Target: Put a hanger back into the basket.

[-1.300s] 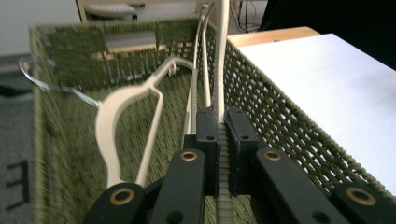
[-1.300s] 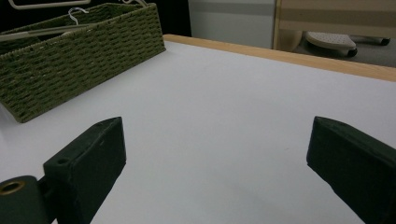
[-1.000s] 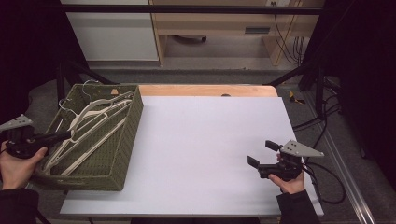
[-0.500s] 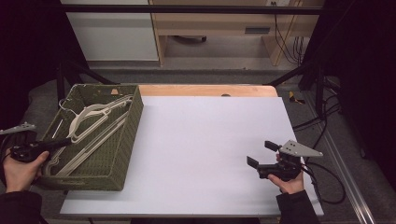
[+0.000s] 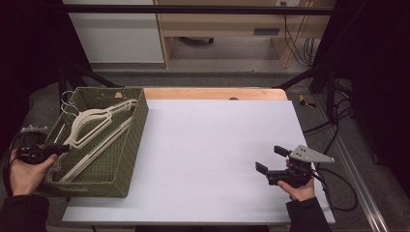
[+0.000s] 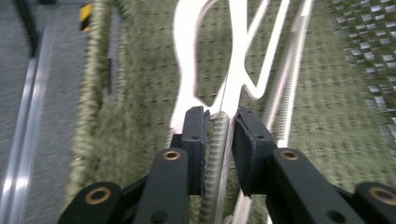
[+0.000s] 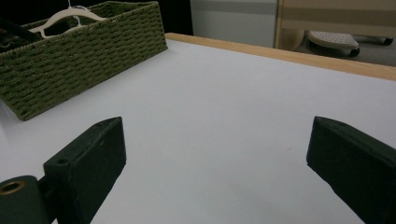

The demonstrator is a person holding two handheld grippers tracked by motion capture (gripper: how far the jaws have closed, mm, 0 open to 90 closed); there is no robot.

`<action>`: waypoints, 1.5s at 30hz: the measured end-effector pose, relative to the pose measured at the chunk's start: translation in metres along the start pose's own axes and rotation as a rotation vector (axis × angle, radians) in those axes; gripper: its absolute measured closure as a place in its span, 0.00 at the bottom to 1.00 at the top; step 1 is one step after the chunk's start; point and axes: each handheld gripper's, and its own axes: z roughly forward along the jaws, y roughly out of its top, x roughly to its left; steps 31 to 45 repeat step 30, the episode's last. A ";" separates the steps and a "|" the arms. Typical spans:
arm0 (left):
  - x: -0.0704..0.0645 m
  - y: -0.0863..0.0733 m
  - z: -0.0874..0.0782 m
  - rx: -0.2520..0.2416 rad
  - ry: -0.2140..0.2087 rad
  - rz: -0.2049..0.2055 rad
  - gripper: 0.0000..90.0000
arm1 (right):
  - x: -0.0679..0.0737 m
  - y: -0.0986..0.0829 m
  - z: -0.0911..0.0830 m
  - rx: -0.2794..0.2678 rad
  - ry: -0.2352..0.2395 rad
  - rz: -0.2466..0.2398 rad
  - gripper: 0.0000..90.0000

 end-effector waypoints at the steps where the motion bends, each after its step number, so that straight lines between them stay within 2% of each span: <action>1: 0.000 0.000 -0.001 -0.011 0.017 -0.015 0.77 | 0.000 0.000 0.000 0.003 0.006 -0.003 0.06; 2: 0.001 0.000 -0.004 -0.046 0.014 -0.028 0.72 | 0.001 0.000 0.001 0.003 0.004 0.001 0.06; 3: 0.001 -0.001 -0.007 -0.086 -0.010 -0.046 0.65 | 0.001 -0.001 0.001 0.007 0.005 0.001 0.06; 4: 0.001 -0.001 -0.011 -0.122 -0.022 -0.058 0.63 | 0.001 -0.001 0.001 0.007 0.005 0.002 0.06; 5: -0.001 -0.001 -0.015 -0.164 -0.026 -0.054 0.61 | 0.000 0.000 0.001 0.004 0.005 0.000 0.06; 8: -0.009 0.000 -0.029 -0.282 -0.100 -0.046 0.52 | 0.000 0.000 0.000 0.001 0.004 0.000 0.06; 9: -0.015 -0.001 -0.034 -0.310 -0.118 -0.050 0.49 | 0.000 0.000 0.000 -0.001 0.003 0.003 0.06; 13: -0.039 -0.001 -0.049 -0.448 -0.225 0.003 0.37 | 0.000 0.000 0.000 -0.007 0.002 0.003 0.06; 18: -0.079 -0.002 -0.060 -0.538 -0.345 0.058 0.18 | 0.001 0.000 -0.001 -0.015 -0.002 0.001 0.06; 21: -0.103 -0.002 -0.061 -0.559 -0.395 0.086 0.10 | 0.001 0.001 -0.003 -0.028 -0.007 0.005 0.05; 24: -0.124 -0.004 -0.058 -0.568 -0.429 0.111 0.09 | 0.000 0.002 -0.007 -0.044 -0.006 0.007 0.04; 27: -0.139 -0.007 -0.052 -0.554 -0.449 0.146 0.09 | -0.001 0.003 -0.010 -0.073 -0.013 0.010 0.04; 30: -0.149 -0.012 -0.045 -0.543 -0.472 0.154 0.09 | -0.003 0.004 -0.014 -0.091 -0.017 0.021 0.03; 45: -0.149 -0.012 -0.045 -0.543 -0.472 0.154 0.09 | -0.003 0.004 -0.014 -0.091 -0.017 0.021 0.03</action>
